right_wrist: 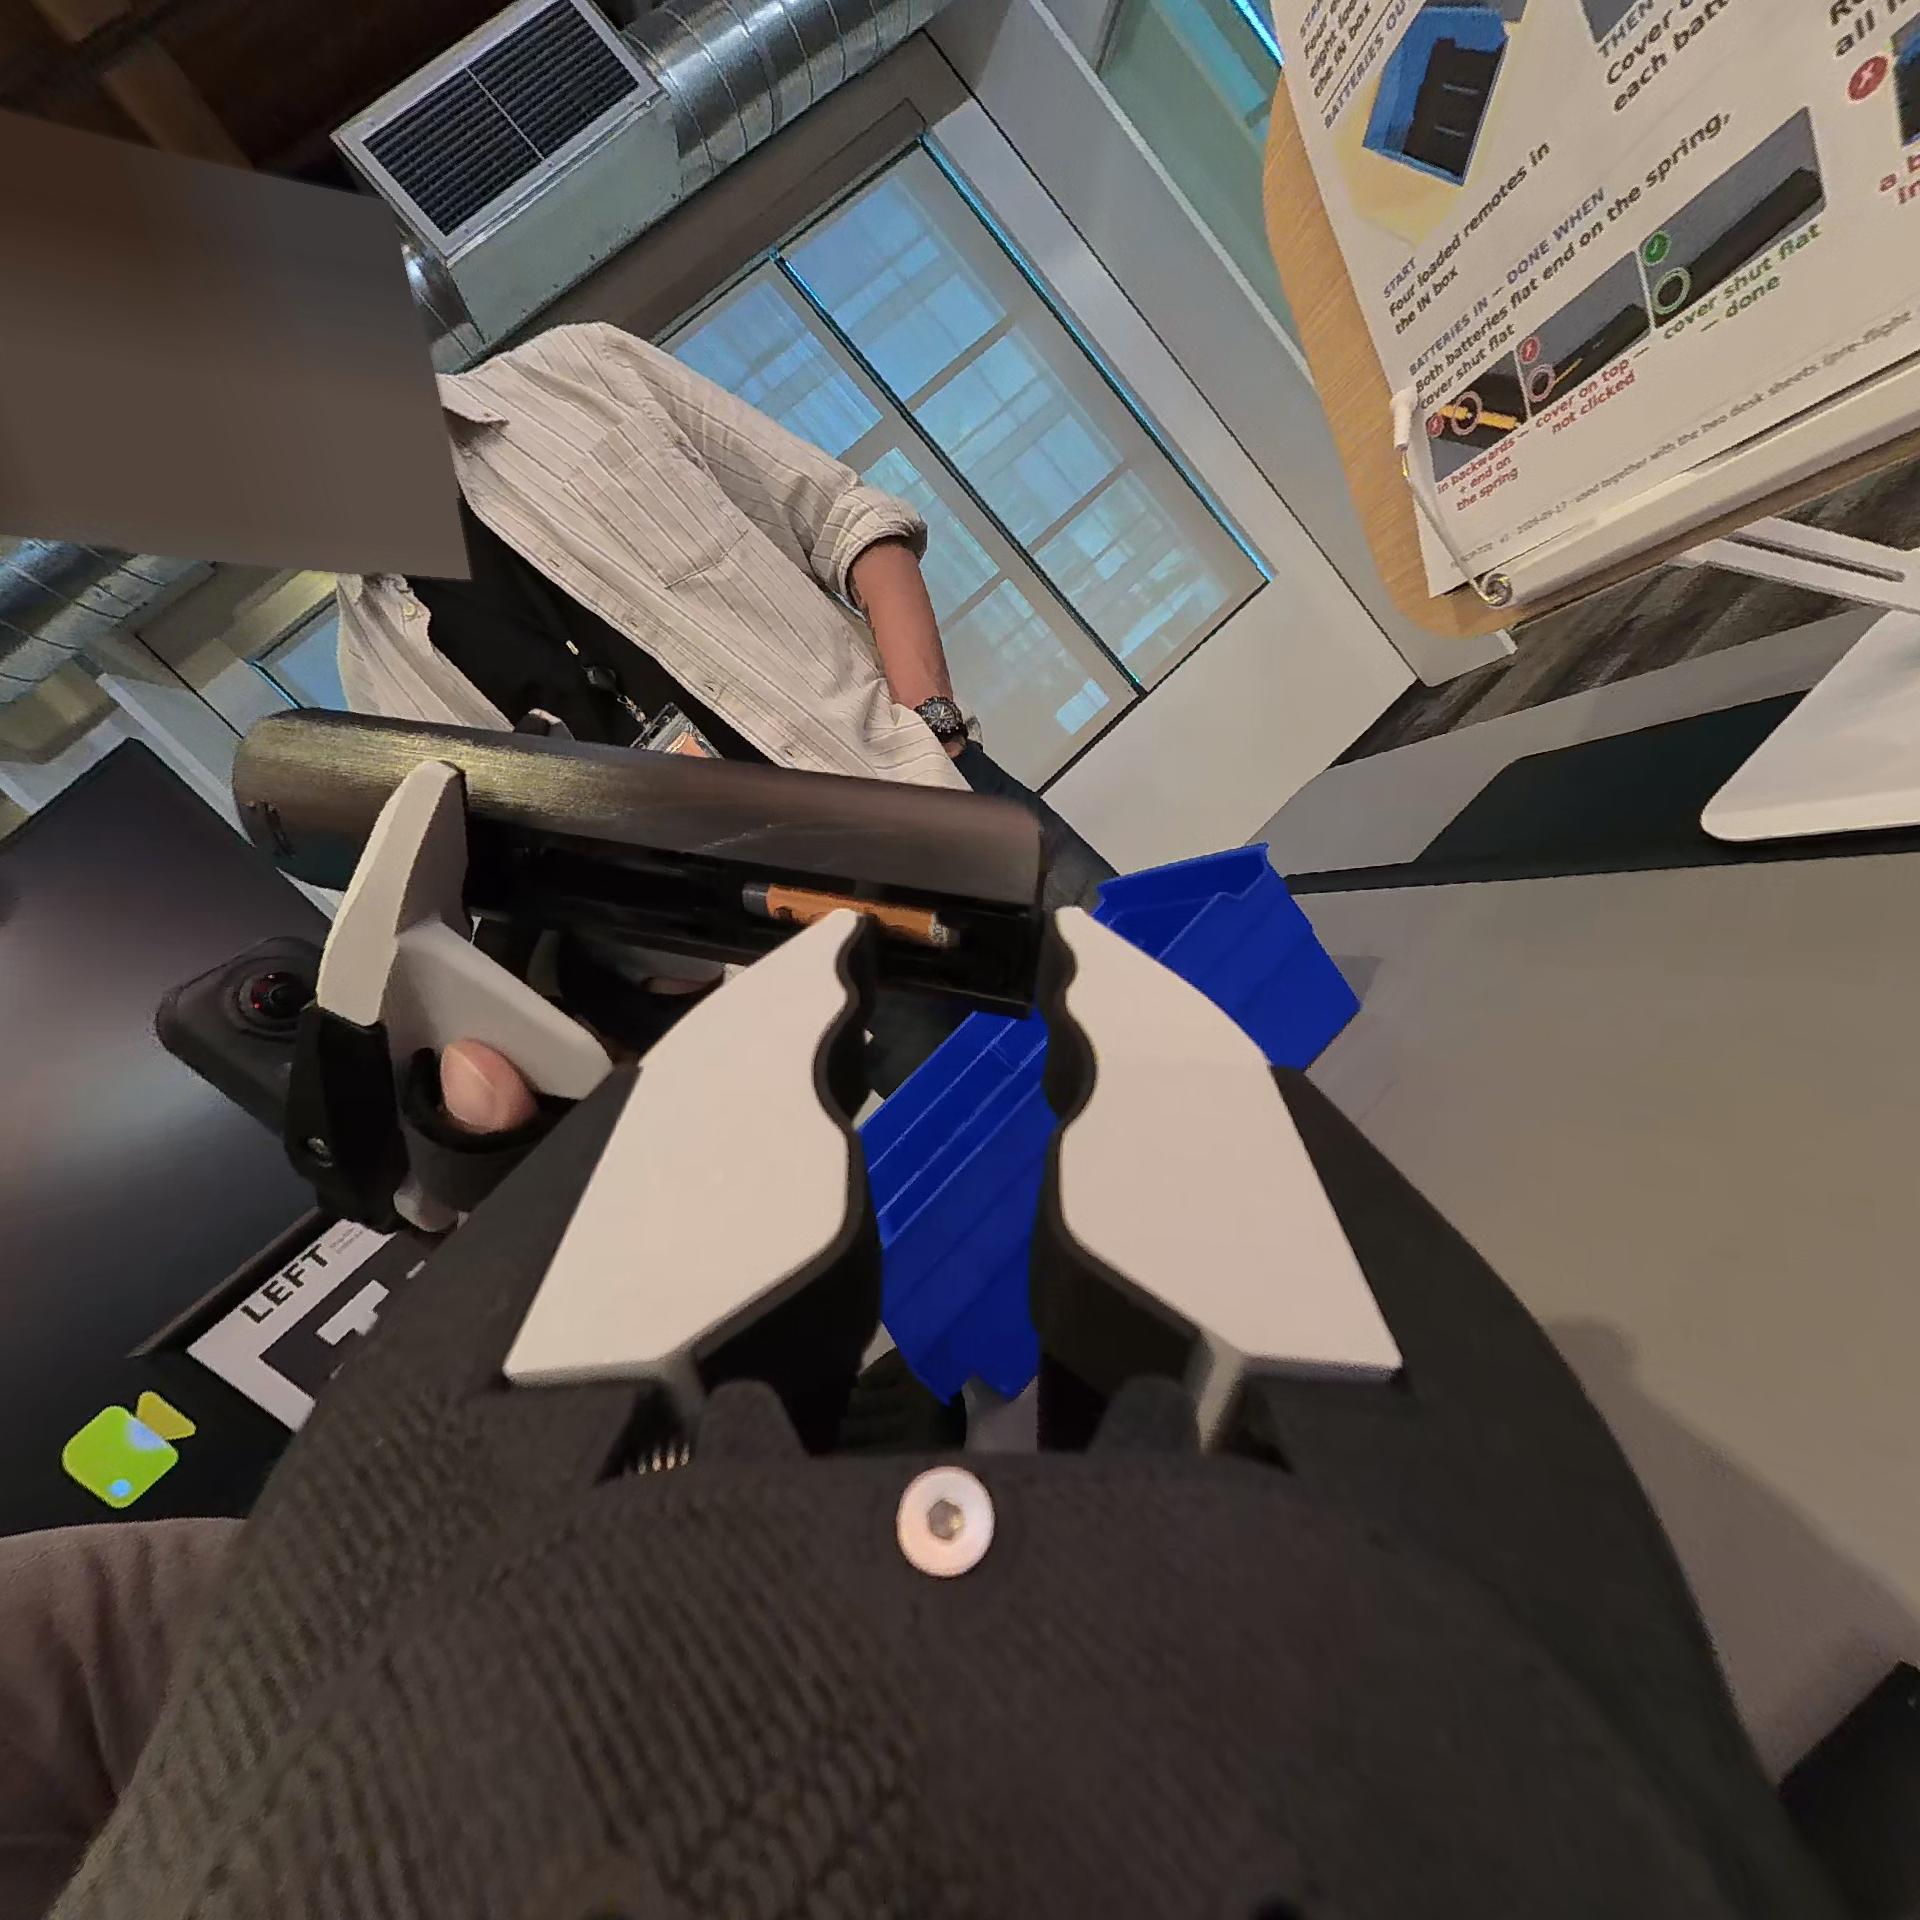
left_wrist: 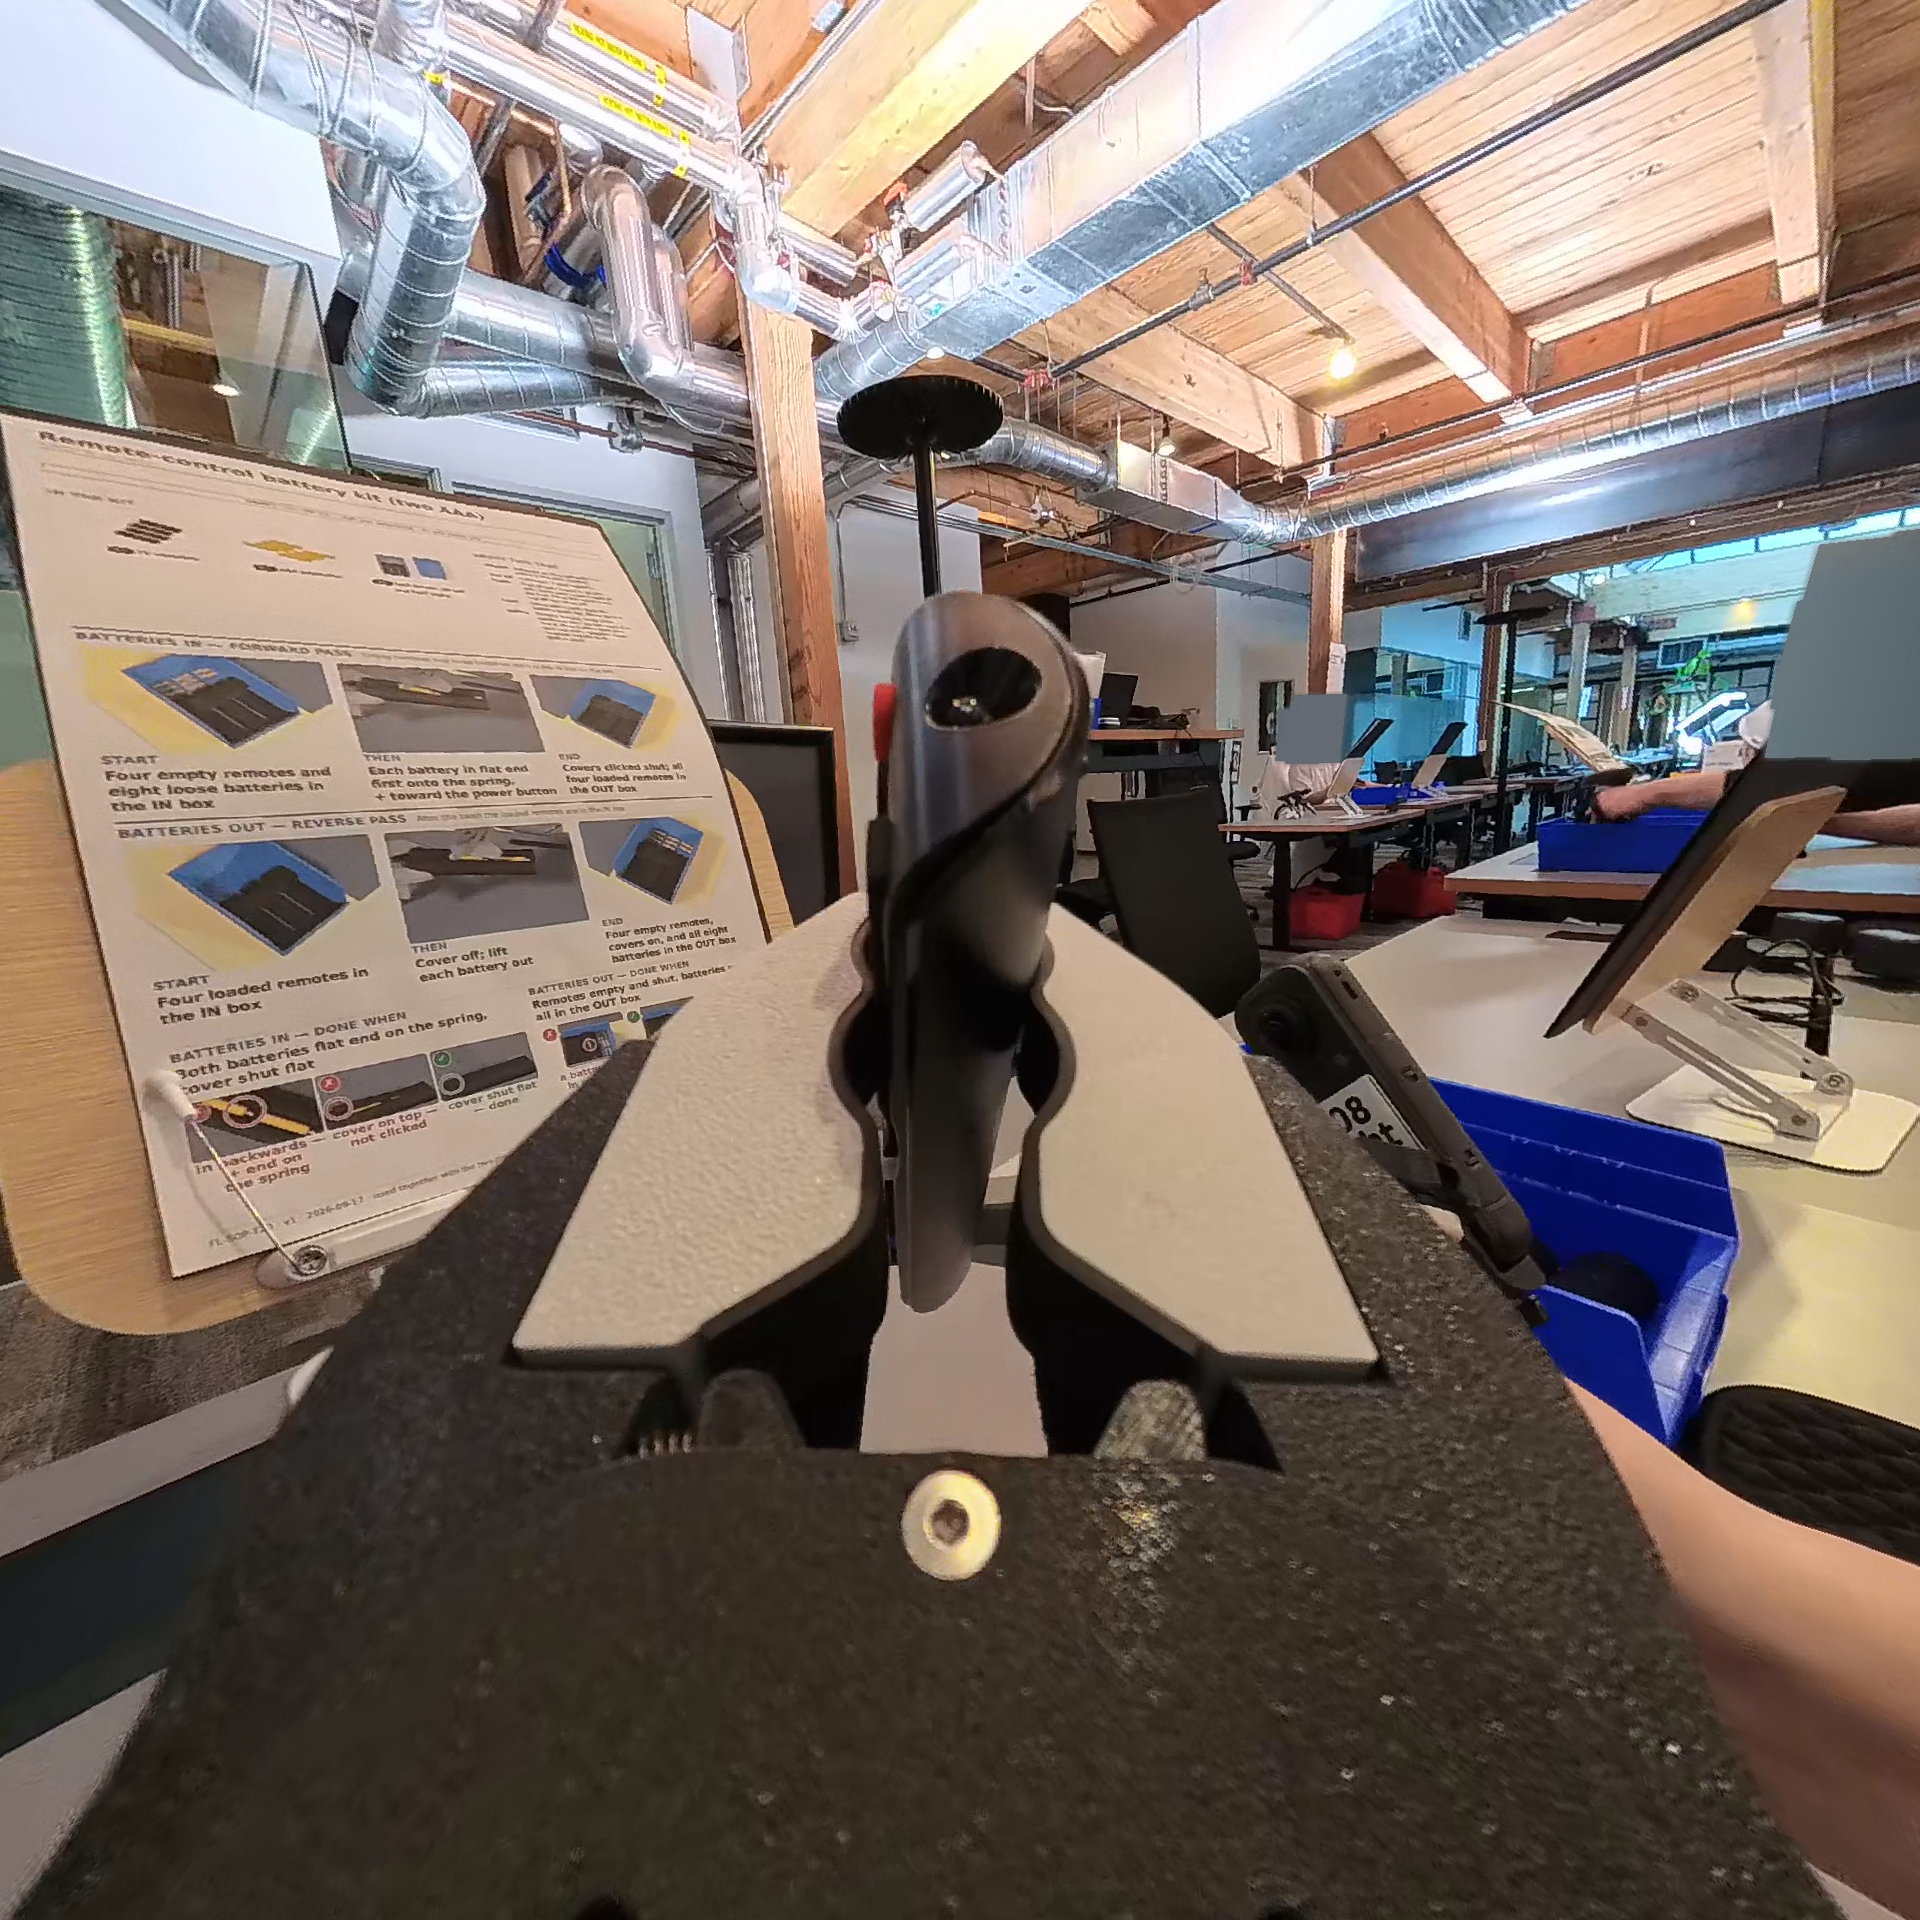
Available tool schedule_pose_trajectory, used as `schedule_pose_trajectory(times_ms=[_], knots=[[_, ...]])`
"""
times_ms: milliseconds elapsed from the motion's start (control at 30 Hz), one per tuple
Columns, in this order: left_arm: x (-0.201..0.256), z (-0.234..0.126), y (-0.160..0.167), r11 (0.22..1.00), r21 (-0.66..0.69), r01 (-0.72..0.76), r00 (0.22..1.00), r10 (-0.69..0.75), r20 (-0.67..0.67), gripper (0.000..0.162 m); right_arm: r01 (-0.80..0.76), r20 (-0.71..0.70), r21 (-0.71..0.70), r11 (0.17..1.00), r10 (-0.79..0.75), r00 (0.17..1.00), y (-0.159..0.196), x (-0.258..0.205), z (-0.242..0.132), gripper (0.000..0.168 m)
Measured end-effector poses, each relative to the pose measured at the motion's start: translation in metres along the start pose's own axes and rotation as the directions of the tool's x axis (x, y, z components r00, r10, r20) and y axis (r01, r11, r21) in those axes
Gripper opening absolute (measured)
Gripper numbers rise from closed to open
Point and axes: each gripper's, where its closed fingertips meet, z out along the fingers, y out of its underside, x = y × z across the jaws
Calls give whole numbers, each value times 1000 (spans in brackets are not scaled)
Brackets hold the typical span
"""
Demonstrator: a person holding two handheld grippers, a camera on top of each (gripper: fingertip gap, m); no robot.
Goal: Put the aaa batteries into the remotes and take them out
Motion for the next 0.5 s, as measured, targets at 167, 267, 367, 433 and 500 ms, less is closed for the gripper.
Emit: schedule_pose_trajectory(times_ms=[167,267,367,433,500], knots=[[-1,-1,-2,999,7,38,999,-38,-8,22,19,2,3,1000,-19,1000,-1,0,-1,27],[-3,0,-1,998,6,66,998,-66,-10,22,18,4,3,1000,-18,1000,-2,2,-2,24],[-4,0,0,996,6,91,996,-91,-12,22,18,0,3,1000,-18,1000,-1,3,-2,22],[-4,0,0,996,7,90,996,-90,-13,22,23,0,0,1000,-23,1000,-2,3,-2,22],[-4,0,0,995,9,95,995,-95,-12,22,25,3,2,1000,-25,1000,-3,4,-3,21]])
